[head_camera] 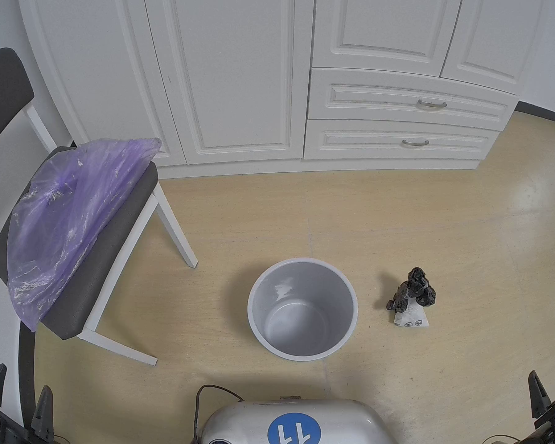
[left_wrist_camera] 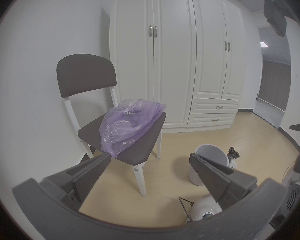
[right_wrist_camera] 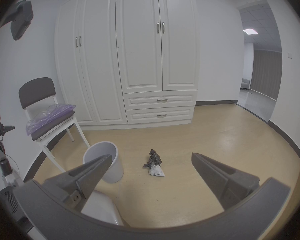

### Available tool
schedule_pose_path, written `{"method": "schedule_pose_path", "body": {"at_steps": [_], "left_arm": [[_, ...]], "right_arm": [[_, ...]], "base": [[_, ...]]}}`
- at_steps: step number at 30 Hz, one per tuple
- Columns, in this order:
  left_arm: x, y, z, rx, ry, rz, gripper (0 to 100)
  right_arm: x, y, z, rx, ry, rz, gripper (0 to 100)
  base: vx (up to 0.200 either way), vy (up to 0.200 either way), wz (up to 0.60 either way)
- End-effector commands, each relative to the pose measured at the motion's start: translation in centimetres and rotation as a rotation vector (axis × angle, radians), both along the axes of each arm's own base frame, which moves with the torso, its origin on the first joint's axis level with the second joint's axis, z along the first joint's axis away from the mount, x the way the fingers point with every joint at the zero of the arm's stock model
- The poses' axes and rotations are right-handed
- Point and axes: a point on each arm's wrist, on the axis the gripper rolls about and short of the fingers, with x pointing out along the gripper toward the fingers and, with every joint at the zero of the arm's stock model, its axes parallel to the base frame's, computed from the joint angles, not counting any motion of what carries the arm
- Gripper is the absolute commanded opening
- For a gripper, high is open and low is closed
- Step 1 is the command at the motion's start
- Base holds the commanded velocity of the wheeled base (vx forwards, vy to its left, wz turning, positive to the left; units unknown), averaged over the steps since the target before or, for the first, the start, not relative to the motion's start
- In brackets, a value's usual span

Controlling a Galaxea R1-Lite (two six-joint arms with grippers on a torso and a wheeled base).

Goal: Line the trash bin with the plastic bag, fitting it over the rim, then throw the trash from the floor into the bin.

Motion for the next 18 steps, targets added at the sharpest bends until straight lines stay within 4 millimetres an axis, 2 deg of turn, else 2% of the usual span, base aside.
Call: {"method": "schedule_pose_path", "body": {"at_steps": [1,18], "left_arm": [[0.01,0.01,-0.53,-0.011,0.001,0.006,100],[0.01,0.0,-0.53,0.013,0.002,0.0,100]], "right_arm": [[-0.02,0.0,-0.44,0.0,-0.002,0.0,100],[0.01,0.0,-0.48,-0.004,0.002,-0.003,100]], "base": [[0.0,0.0,0.0],[0.0,0.0,0.0]]}}
